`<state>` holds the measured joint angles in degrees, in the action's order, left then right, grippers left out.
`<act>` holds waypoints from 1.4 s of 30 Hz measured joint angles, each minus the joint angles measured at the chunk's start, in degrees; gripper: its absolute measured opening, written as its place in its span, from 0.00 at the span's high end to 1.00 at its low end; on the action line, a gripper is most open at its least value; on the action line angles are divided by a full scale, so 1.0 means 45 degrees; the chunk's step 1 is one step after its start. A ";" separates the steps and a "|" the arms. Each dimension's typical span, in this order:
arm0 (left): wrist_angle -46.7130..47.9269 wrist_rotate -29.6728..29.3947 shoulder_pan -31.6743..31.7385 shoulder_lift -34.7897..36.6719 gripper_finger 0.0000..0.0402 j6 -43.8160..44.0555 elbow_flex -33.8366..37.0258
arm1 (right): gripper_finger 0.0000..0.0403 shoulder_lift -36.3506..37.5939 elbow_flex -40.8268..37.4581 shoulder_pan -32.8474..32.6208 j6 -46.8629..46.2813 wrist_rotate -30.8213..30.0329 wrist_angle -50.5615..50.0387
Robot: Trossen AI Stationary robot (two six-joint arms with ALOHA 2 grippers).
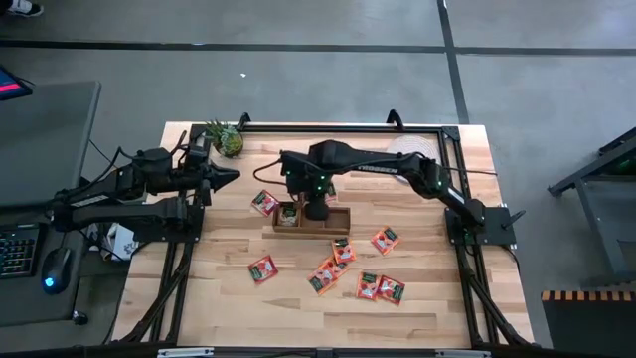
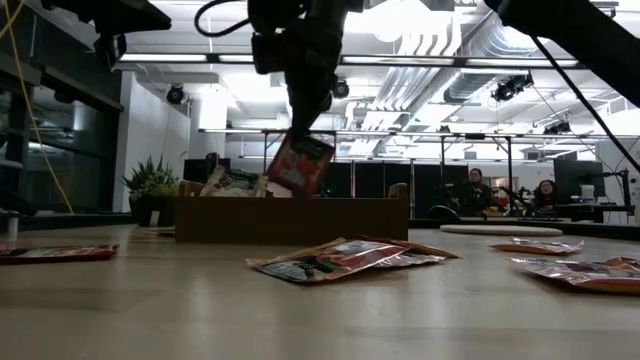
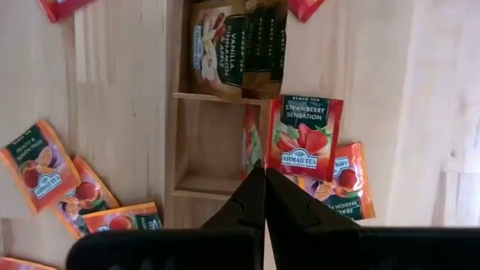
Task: Pick & Place Tea
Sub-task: Put the red tea bag into the middle section of the brown wooden organizer
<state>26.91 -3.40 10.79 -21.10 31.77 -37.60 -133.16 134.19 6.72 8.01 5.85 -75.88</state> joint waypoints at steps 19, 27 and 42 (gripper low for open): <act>0.0045 0.0296 0.0000 0.0000 0.94 -0.0010 0.0000 | 1.00 -0.0812 -0.0005 -0.0391 -0.0011 -0.0499 -0.0316; 0.0040 0.0296 0.0000 0.0000 0.94 0.0000 0.0000 | 1.00 -0.0807 -0.0005 -0.0339 -0.0022 -0.0505 -0.0553; 0.0035 0.0360 0.0000 0.0000 0.94 0.0005 -0.0005 | 1.00 -0.0797 -0.0005 -0.0343 -0.0057 0.0136 0.0369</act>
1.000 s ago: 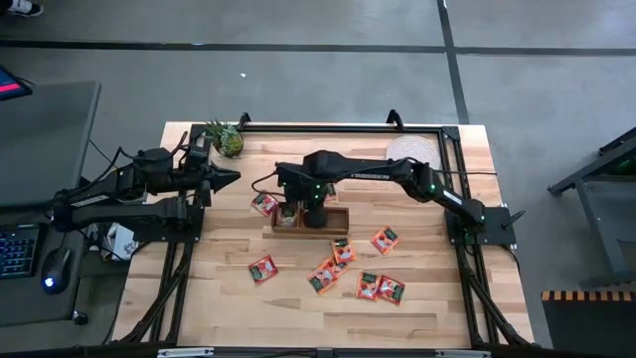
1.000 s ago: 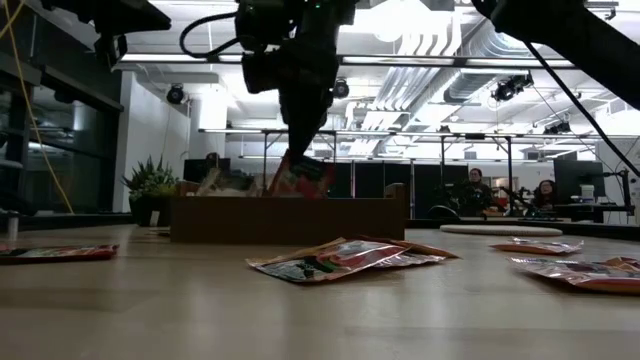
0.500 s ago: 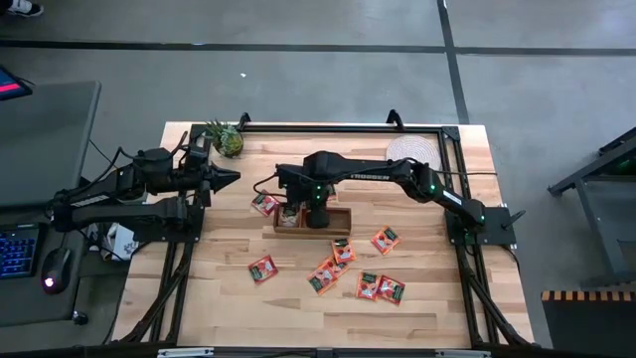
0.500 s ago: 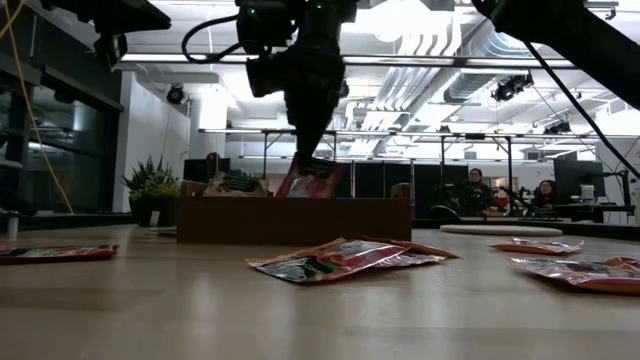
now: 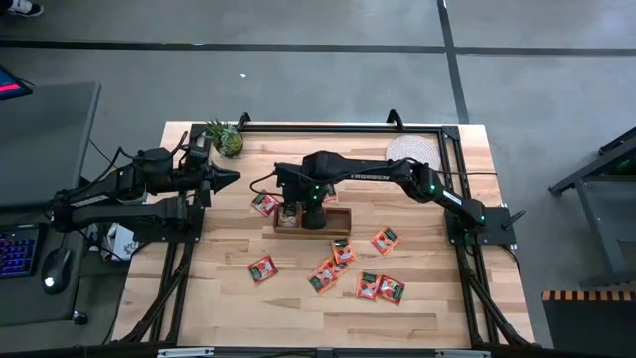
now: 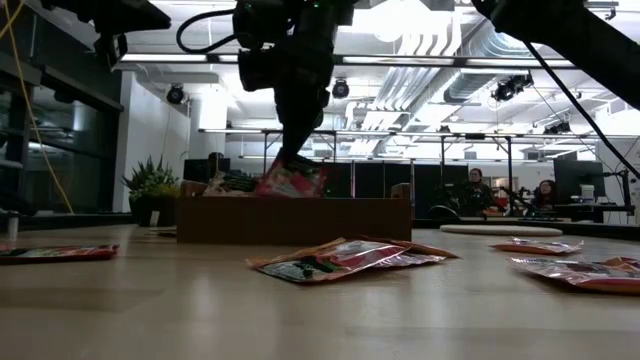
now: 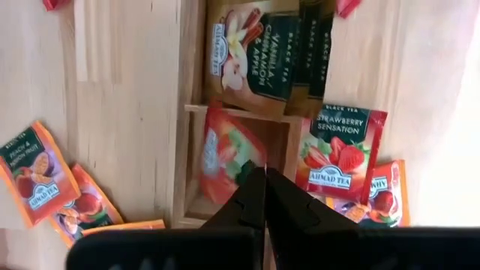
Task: Pick & Place Tea
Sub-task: Put the red tea bag into the middle section of the brown wooden organizer
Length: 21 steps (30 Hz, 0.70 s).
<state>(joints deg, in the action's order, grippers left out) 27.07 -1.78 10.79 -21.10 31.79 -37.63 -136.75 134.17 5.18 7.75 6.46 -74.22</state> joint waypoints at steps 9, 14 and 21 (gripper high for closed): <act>0.0000 0.0049 0.0000 0.0000 0.94 0.0005 -0.0005 | 1.00 0.0005 0.0000 0.0003 -0.0288 -0.0022 -0.0096; -0.0001 0.0058 0.0000 0.0000 0.94 0.0005 -0.0005 | 1.00 0.0005 0.0000 0.0003 -0.0164 -0.0511 -0.0537; 0.0000 0.0087 0.0000 0.0000 0.94 -0.0053 -0.0010 | 1.00 0.0005 0.0000 0.0003 0.0266 -0.0544 -0.0578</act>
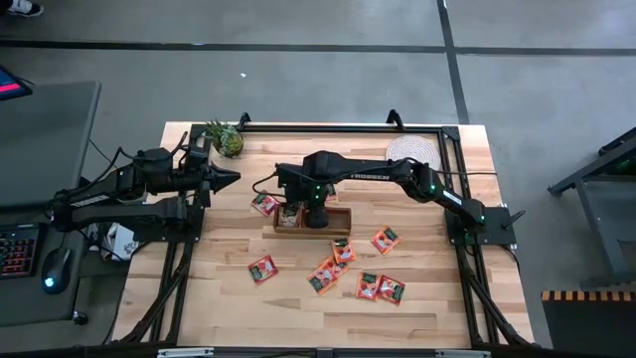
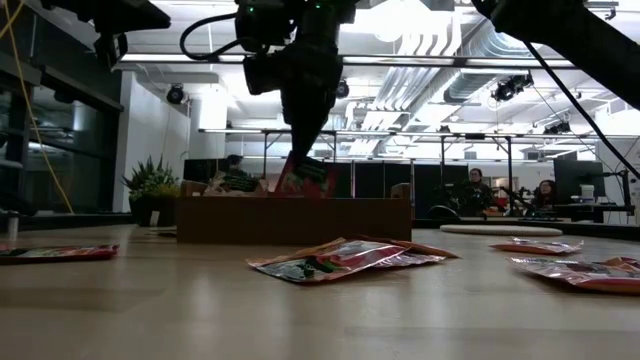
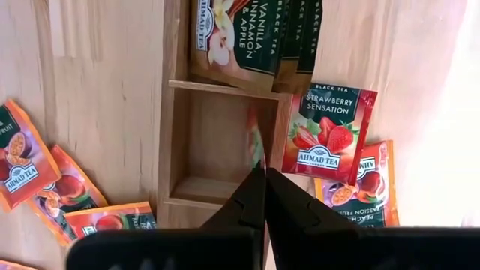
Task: Pick & Place Tea
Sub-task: Put the red tea bag into the middle section of the brown wooden organizer
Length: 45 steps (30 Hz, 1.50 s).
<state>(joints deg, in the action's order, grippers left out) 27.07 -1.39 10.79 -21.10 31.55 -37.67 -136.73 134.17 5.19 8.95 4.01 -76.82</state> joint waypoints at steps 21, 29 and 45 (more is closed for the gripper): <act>0.0000 -0.0009 0.0000 0.0000 0.94 -0.0044 0.0000 | 1.00 0.0015 0.0000 -0.0083 0.0362 0.0133 0.0168; 0.0003 -0.0009 0.0000 0.0000 0.94 -0.0044 0.0000 | 1.00 0.0015 -0.0005 -0.0083 0.0364 0.0199 0.0171; 0.0005 -0.0009 0.0000 0.0000 0.94 -0.0035 0.0000 | 0.68 0.0015 -0.0005 -0.0083 0.0315 -0.0468 0.0172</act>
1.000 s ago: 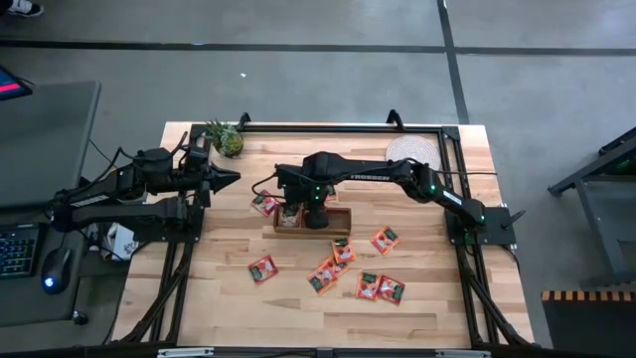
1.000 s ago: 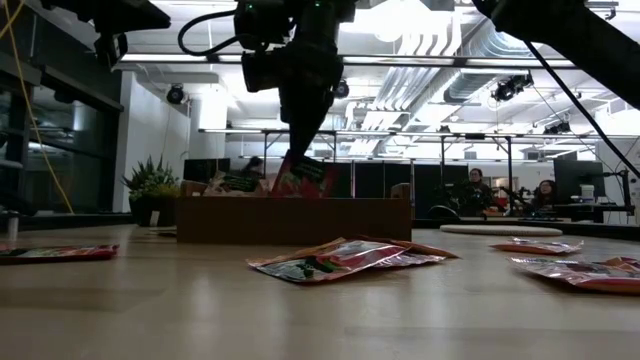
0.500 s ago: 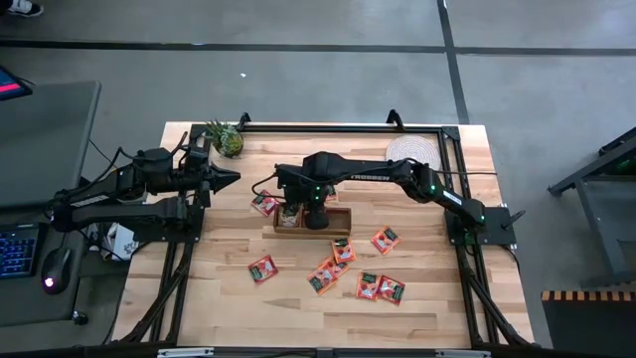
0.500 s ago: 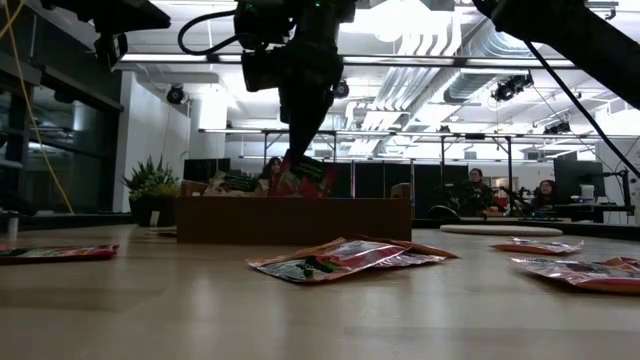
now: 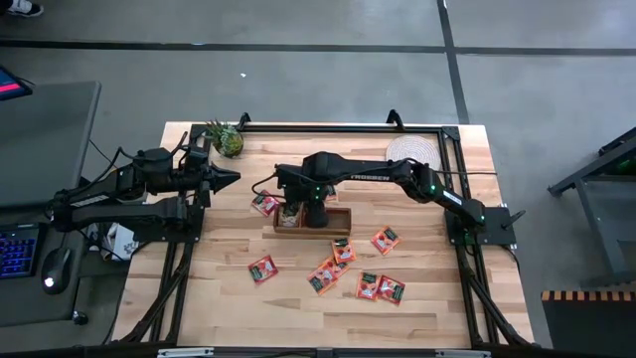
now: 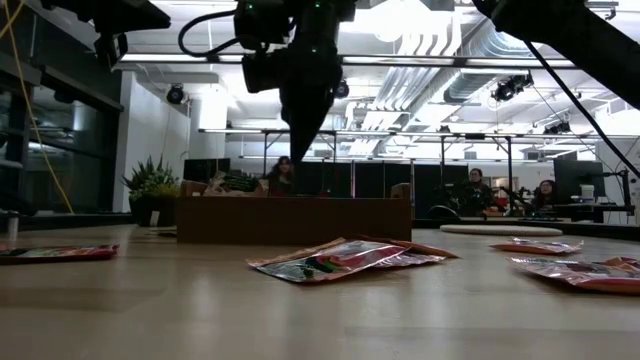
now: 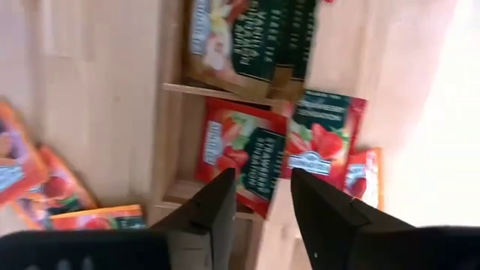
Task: Pick & Place Tea
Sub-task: Put the red tea bag into the middle section of the brown wooden organizer
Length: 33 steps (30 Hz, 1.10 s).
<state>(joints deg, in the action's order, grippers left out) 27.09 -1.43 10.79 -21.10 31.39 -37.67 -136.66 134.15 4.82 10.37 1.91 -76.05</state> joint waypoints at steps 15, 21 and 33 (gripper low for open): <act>0.0645 0.0234 0.0000 -0.0005 0.94 -0.0024 0.0000 | 0.83 0.0035 0.0000 -0.0353 -0.0331 -0.0785 -0.0559; 0.2019 0.0393 0.0000 0.0094 0.94 0.0083 0.0000 | 0.97 0.0420 -0.0005 -0.0519 -0.0731 -0.0652 -0.0059; 0.5331 0.0277 0.0000 0.1874 0.94 0.0929 -0.0005 | 1.00 0.1598 0.0019 -0.1258 -0.2255 0.0548 0.5018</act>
<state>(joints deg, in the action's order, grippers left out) 51.08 -0.18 10.79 -12.67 35.57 -37.69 -129.47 134.23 -0.84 0.22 4.37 -53.47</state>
